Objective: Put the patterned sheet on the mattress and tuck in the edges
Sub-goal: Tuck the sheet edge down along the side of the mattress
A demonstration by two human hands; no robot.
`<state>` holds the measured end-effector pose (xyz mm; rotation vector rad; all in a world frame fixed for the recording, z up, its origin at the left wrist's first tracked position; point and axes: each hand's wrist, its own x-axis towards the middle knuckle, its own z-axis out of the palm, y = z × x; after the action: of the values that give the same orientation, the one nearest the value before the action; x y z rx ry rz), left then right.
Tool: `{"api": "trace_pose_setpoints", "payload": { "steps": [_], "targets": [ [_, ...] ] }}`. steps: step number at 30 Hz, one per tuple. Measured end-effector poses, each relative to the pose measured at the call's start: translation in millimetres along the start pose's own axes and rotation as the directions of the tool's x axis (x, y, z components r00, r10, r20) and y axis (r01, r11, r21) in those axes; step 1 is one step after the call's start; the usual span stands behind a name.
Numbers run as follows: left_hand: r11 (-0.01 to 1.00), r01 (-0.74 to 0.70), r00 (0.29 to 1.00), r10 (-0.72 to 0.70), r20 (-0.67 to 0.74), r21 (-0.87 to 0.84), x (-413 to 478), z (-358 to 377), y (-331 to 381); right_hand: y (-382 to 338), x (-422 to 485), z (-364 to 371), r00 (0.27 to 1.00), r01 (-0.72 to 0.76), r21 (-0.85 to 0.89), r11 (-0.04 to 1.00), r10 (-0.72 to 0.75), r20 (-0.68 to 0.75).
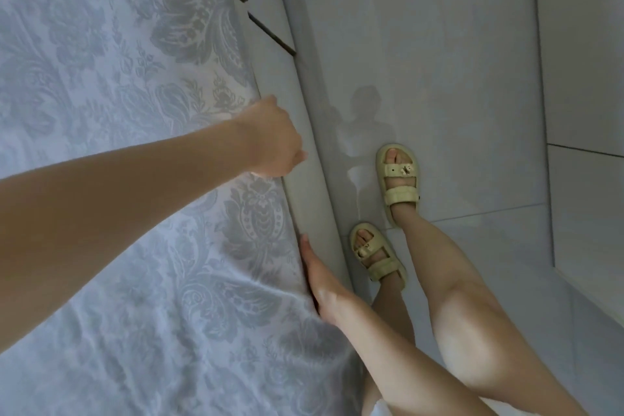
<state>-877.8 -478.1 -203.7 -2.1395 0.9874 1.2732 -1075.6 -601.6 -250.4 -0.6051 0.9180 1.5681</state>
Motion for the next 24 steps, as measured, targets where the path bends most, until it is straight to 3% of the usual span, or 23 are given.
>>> {"api": "trace_pose_setpoints", "payload": {
  "steps": [2,4,6,9,10,12,14,16,18,19,21,24],
  "targets": [
    [0.989,-0.106,0.933,0.062,-0.355,-0.107,-14.7,-3.9,11.9,6.2,5.0,-2.8,0.999,0.023,-0.027,0.999,-0.022,0.026],
    [0.962,-0.212,0.866,0.105,-0.488,-0.17,-35.0,-0.8,43.9,15.1,6.1,-8.7,0.997,0.058,-0.087,0.994,-0.053,0.064],
    [0.946,-0.289,0.876,0.2,-0.44,-0.146,-47.3,3.0,70.4,31.4,7.8,-18.6,0.995,0.085,-0.157,0.984,-0.075,0.064],
    [0.945,-0.314,0.944,0.299,-0.142,-0.093,-54.2,29.3,101.8,53.5,3.6,-34.2,0.996,0.071,-0.169,0.983,-0.077,-0.034],
    [0.946,-0.316,0.946,0.308,-0.105,-0.07,-54.9,40.0,108.5,57.7,0.1,-37.3,0.994,0.061,-0.173,0.983,-0.075,-0.076],
    [0.958,-0.286,0.952,0.282,-0.117,-0.02,-53.8,53.7,117.6,63.3,-13.2,-39.2,0.978,0.07,-0.216,0.974,-0.11,-0.177],
    [0.976,-0.22,0.963,0.218,-0.156,0.009,-48.6,58.5,126.4,75.0,-26.4,-39.7,0.942,0.167,-0.205,0.964,-0.218,-0.255],
    [0.987,-0.154,0.979,0.158,-0.128,0.035,-43.9,55.1,137.0,94.1,-36.8,-41.2,0.849,0.357,-0.212,0.91,-0.41,-0.334],
    [0.993,-0.104,0.993,0.107,-0.057,0.053,-39.9,47.9,145.1,113.6,-41.4,-43.9,0.704,0.52,-0.264,0.812,-0.582,-0.407],
    [0.995,-0.084,0.996,0.084,-0.008,0.058,-39.5,44.3,147.7,120.3,-43.7,-43.1,0.685,0.571,-0.257,0.78,-0.625,-0.374],
    [0.996,-0.048,0.995,0.041,0.09,0.08,-41.2,36.1,150.7,127.8,-45.8,-36.6,0.753,0.594,-0.17,0.786,-0.618,-0.226],
    [0.996,-0.01,0.989,-0.004,0.148,0.094,-41.6,30.8,153.6,124.1,-38.1,-28.8,0.875,0.465,-0.119,0.877,-0.476,-0.089]
  ]
}}
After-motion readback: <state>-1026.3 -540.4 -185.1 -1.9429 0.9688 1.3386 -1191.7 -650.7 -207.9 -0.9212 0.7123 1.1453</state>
